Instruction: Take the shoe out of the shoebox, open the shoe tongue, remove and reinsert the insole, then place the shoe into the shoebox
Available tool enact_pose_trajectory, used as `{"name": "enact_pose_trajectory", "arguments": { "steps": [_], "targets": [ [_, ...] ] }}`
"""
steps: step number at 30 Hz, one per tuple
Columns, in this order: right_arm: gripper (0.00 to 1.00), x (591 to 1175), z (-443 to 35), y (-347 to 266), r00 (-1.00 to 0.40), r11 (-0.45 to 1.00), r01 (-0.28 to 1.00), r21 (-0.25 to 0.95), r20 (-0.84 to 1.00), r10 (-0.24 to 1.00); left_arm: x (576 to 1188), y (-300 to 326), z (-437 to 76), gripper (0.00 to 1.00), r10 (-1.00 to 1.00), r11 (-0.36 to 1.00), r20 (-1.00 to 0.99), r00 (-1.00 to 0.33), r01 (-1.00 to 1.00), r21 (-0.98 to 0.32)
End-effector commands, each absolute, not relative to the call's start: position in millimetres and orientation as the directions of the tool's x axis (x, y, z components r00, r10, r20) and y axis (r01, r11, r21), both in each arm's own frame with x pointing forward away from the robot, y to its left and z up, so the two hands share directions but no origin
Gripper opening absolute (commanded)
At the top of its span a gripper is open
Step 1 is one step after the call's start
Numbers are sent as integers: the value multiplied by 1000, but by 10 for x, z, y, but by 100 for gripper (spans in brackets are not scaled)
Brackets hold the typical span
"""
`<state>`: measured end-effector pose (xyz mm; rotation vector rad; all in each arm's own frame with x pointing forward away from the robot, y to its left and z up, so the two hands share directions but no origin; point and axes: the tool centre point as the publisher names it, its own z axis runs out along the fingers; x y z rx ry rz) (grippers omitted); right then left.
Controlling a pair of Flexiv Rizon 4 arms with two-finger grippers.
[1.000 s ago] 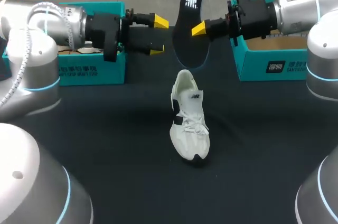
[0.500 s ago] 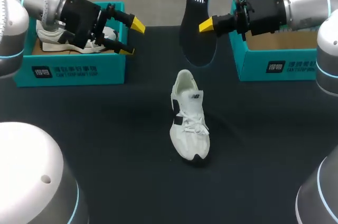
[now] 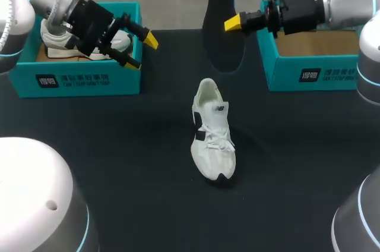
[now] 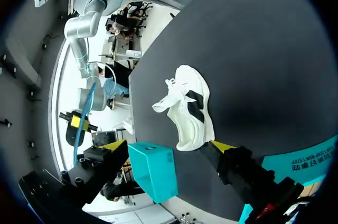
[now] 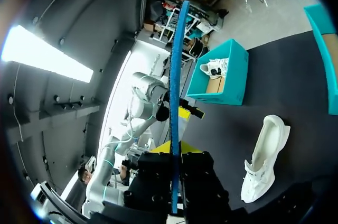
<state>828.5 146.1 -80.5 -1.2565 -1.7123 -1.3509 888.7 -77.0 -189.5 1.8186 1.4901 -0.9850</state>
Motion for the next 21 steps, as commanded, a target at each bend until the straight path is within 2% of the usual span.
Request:
{"name": "enact_pose_trajectory", "arguments": {
  "steps": [1,4,19,21],
  "targets": [
    [0,8272,-789,1542,-453,20,883,469,842,291,8979,-788,-1911,100,546,-232,-831,105,972,-29],
    [0,8298,-757,1592,-518,10,844,537,809,278,8979,-788,-1911,100,546,-232,-831,105,972,-29],
    [0,8324,-760,1609,-520,10,842,540,806,283,8979,-788,-1911,100,546,-232,-831,105,972,-29],
    [0,8360,-867,1611,-546,-46,817,574,797,259,8979,-788,-1911,100,546,-232,-831,105,972,-29]
  ]
}}
